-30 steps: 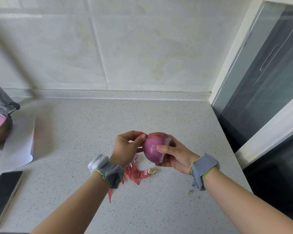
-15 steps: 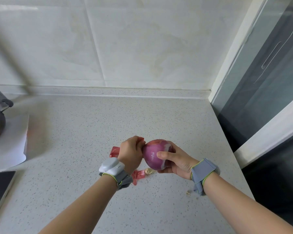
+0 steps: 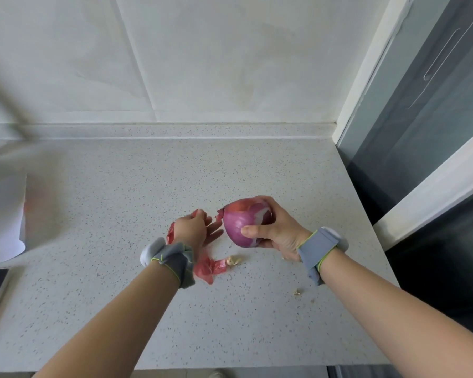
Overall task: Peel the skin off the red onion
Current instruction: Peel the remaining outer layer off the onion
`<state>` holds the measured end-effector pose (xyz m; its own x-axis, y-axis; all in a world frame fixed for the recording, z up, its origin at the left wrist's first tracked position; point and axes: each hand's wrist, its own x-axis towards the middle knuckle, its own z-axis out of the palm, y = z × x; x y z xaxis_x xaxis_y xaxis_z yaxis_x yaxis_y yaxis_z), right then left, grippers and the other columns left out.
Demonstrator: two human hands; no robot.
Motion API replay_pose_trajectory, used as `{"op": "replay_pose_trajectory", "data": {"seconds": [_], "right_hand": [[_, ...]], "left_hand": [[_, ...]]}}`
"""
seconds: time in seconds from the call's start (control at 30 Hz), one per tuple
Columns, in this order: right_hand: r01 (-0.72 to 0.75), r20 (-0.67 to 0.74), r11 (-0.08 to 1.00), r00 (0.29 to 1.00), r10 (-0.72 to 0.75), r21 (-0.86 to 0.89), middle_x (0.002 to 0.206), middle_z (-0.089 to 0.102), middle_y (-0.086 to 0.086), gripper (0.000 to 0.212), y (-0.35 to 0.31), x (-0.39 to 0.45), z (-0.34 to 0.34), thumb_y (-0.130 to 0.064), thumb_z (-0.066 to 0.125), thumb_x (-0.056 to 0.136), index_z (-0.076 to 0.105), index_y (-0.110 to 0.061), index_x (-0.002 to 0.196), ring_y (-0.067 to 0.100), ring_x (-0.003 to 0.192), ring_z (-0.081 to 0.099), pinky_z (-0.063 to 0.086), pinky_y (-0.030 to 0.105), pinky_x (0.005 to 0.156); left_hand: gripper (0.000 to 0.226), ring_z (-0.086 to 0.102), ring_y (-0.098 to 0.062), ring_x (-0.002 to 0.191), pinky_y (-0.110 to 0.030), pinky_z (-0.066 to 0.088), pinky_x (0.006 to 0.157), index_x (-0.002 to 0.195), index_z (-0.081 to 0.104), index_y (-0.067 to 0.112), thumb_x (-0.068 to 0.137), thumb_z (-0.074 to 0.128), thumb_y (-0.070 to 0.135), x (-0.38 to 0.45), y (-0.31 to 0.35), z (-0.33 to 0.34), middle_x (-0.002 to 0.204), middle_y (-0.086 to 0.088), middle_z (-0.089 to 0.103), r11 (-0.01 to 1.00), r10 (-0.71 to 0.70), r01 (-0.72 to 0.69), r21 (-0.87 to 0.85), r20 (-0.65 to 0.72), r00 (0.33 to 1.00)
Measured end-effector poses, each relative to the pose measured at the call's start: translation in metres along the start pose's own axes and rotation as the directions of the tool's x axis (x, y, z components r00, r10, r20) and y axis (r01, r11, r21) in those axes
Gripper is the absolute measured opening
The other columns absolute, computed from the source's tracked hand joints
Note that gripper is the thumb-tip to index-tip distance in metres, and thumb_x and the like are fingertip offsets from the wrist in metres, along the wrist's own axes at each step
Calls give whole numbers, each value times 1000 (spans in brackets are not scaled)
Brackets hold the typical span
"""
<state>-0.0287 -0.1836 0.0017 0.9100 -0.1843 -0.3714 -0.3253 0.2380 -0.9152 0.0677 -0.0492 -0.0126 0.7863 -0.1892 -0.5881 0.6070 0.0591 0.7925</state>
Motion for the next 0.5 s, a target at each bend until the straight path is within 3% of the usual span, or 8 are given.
{"op": "replay_pose_trajectory", "data": {"seconds": [0.07,0.1,0.13,0.2,0.27,0.37,0.43,0.5], "right_hand": [[21,-35,999,999,-22,-44,103,52,-7,58,2,0,-2,-3,80,64,48,-32,103,12,94,56,58,35,72],[29,-53,998,998,-32,-63,102,51,-8,58,4,0,-3,1,77,68,47,-30,106,12,94,55,58,35,73],[38,-74,996,996,-44,-82,102,50,-9,59,6,0,-3,2,76,68,46,-28,109,14,96,55,57,36,73],[64,-112,989,990,-80,-135,102,51,-10,65,12,1,-3,0,81,62,46,-27,110,19,102,53,57,42,80],[87,-134,977,984,-115,-194,101,52,-10,73,15,2,-3,-9,85,49,47,-27,108,18,101,53,54,45,87],[122,-118,957,980,-157,-264,100,52,-12,75,16,1,-3,-18,79,43,46,-25,110,7,93,52,52,26,80],[143,-86,938,980,-179,-316,101,51,-14,77,16,-1,-5,-15,82,45,44,-26,111,5,92,53,48,13,74],[148,-66,915,981,-185,-375,104,49,-14,83,17,-3,-5,-8,87,52,42,-29,118,11,98,53,47,13,78]], "left_hand": [[18,60,-10,41,-27,55,50,91,55,2,95,41,13,6,-1,-7,70,-8,56,919,175,-160,361,-8,984],[21,60,-14,50,-30,54,56,96,57,2,94,41,15,10,-2,-12,75,-10,60,743,298,-263,615,48,953],[23,60,-18,61,-32,53,62,98,59,3,94,40,16,13,-3,-17,83,-12,64,482,397,-355,801,162,903],[27,57,-25,82,-35,51,74,103,59,7,95,36,20,18,-6,-27,97,-12,61,7,407,-420,907,381,830],[30,49,-27,98,-36,46,85,111,57,13,95,35,27,20,-12,-35,106,-10,53,-246,320,-396,885,460,828],[34,38,-26,110,-38,35,94,118,50,22,94,31,36,20,-18,-44,116,-7,43,-373,251,-330,867,437,864],[38,32,-26,117,-41,30,99,126,44,28,94,27,41,20,-18,-51,126,-6,37,-356,211,-328,875,417,884],[42,28,-27,123,-44,26,103,133,37,34,94,24,46,17,-12,-56,134,-5,31,-343,187,-329,880,408,894]]}}
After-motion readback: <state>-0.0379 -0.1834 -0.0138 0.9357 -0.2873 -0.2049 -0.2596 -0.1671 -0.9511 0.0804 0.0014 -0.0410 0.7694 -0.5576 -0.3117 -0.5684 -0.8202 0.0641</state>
